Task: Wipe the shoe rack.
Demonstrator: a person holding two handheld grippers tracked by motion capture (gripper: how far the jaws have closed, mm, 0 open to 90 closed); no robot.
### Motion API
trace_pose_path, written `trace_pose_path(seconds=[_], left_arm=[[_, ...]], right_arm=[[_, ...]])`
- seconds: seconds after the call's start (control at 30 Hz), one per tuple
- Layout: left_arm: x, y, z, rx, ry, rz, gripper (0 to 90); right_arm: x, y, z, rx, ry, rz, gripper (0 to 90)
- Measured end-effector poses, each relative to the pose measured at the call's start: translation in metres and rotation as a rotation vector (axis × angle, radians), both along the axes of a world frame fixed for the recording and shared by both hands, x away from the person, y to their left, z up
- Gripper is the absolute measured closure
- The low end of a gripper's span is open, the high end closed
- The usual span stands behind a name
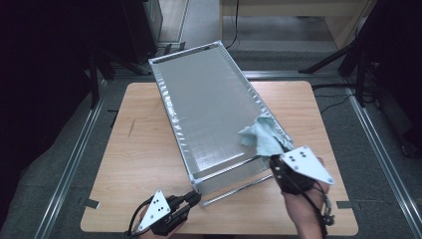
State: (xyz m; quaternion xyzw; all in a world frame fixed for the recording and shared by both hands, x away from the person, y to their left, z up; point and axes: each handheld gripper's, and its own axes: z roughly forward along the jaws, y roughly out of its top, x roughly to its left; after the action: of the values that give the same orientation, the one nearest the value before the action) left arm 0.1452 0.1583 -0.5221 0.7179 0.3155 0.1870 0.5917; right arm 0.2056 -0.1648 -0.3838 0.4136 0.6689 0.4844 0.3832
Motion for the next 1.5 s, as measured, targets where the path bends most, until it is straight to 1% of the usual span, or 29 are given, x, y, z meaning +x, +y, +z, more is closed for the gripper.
trace_pose_path(seconds=[0.1, 0.13, 0.17, 0.2, 0.27, 0.3, 0.4, 0.47, 0.5, 0.53, 0.63, 0.7, 0.73, 0.77, 0.87, 0.9, 0.93, 0.97, 1.0, 1.03, 1.07, 1.13, 1.17, 1.23, 1.27, 1.37, 1.4, 1.47, 1.5], left_arm=[[0.0, 0.0, 0.0, 0.001, 0.001, 0.001, 81.4], [0.0, 0.0, 0.0, 0.001, 0.001, 0.001, 81.4], [0.0, 0.0, 0.0, 0.0, 0.002, 0.001, 81.4], [0.0, 0.0, 0.0, -0.003, 0.004, 0.003, 81.4], [0.0, -0.001, 0.0, -0.004, 0.003, 0.004, 81.4], [0.0, -0.001, 0.0, -0.002, 0.004, 0.003, 81.4], [0.0, -0.002, 0.0, -0.002, 0.003, 0.004, 81.5], [0.0, -0.002, 0.0, -0.002, 0.002, 0.003, 81.4], [0.0, -0.002, 0.0, -0.002, 0.002, 0.003, 81.5], [0.0, -0.002, 0.0, 0.002, 0.001, 0.002, 81.5], [0.001, -0.002, 0.0, 0.005, 0.0, 0.0, 81.5], [0.001, -0.003, 0.0, 0.001, 0.003, -0.001, 81.5], [0.001, -0.003, 0.0, 0.001, 0.003, -0.001, 81.5], [0.002, -0.003, 0.0, 0.002, 0.005, -0.005, 81.5], [0.001, -0.007, 0.0, 0.004, 0.006, -0.009, 81.5], [0.001, -0.007, 0.0, 0.004, 0.006, -0.009, 81.5], [0.001, -0.008, 0.0, 0.005, 0.005, -0.01, 81.5], [0.001, -0.009, 0.0, 0.004, 0.003, -0.01, 81.5], [0.001, -0.009, 0.0, 0.005, 0.003, -0.011, 81.5], [0.001, -0.01, 0.0, 0.004, 0.004, -0.012, 81.5], [0.001, -0.01, 0.0, 0.002, 0.004, -0.014, 81.5], [0.001, -0.011, 0.0, 0.003, 0.003, -0.013, 81.5], [0.001, -0.01, 0.0, 0.003, 0.002, -0.013, 81.5], [0.001, -0.01, 0.0, 0.003, 0.002, -0.014, 81.5], [0.001, -0.01, 0.0, 0.005, 0.002, -0.015, 81.5], [0.001, -0.01, 0.0, 0.007, 0.003, -0.019, 81.5], [0.002, -0.01, 0.0, 0.009, 0.002, -0.02, 81.6], [0.002, -0.01, 0.0, 0.008, 0.003, -0.02, 81.6], [0.002, -0.01, 0.0, 0.008, 0.003, -0.02, 81.6]], right_arm=[[-0.006, -0.026, 0.005, 0.026, -0.022, -0.047, 82.9], [-0.006, -0.026, 0.005, 0.026, -0.022, -0.047, 82.9], [-0.007, -0.033, 0.004, 0.023, -0.025, -0.067, 82.9], [-0.007, -0.045, 0.0, 0.007, -0.016, -0.116, 82.9], [-0.006, -0.048, -0.004, 0.003, -0.006, -0.126, 82.9], [-0.006, -0.051, -0.011, 0.003, 0.012, -0.124, 82.9], [-0.008, -0.045, -0.021, 0.008, 0.027, -0.063, 82.6], [-0.01, -0.036, -0.025, 0.009, 0.023, -0.017, 82.6], [-0.01, -0.036, -0.025, 0.009, 0.023, -0.017, 82.6], [-0.013, -0.027, -0.028, 0.025, 0.027, 0.032, 82.7], [-0.018, -0.011, -0.029, 0.018, 0.038, 0.099, 82.7], [-0.023, 0.0, -0.03, 0.026, 0.045, 0.146, 82.7], [-0.023, 0.0, -0.03, 0.026, 0.045, 0.146, 82.7], [-0.028, 0.012, -0.032, 0.035, 0.052, 0.194, 82.6], [-0.036, 0.032, -0.033, 0.03, 0.054, 0.258, 82.5], [-0.036, 0.032, -0.033, 0.03, 0.054, 0.258, 82.5], [-0.042, 0.046, -0.034, 0.033, 0.058, 0.31, 82.5], [-0.042, 0.046, -0.034, 0.033, 0.058, 0.31, 82.5], [-0.045, 0.053, -0.034, 0.031, 0.058, 0.335, 82.4], [-0.048, 0.06, -0.035, 0.02, 0.052, 0.359, 82.3], [-0.054, 0.073, -0.036, 0.005, 0.047, 0.408, 82.0], [-0.059, 0.084, -0.038, -0.007, 0.045, 0.451, 81.7], [-0.061, 0.087, -0.038, -0.019, 0.04, 0.463, 81.5], [-0.062, 0.09, -0.038, -0.031, 0.034, 0.462, 81.5], [-0.06, 0.087, -0.038, -0.027, 0.038, 0.467, 81.7], [-0.056, 0.079, -0.037, -0.017, 0.04, 0.447, 81.7], [-0.05, 0.067, -0.035, -0.006, 0.052, 0.403, 81.7], [-0.043, 0.052, -0.034, 0.019, 0.068, 0.363, 81.8], [-0.043, 0.052, -0.034, 0.019, 0.068, 0.363, 81.8]])
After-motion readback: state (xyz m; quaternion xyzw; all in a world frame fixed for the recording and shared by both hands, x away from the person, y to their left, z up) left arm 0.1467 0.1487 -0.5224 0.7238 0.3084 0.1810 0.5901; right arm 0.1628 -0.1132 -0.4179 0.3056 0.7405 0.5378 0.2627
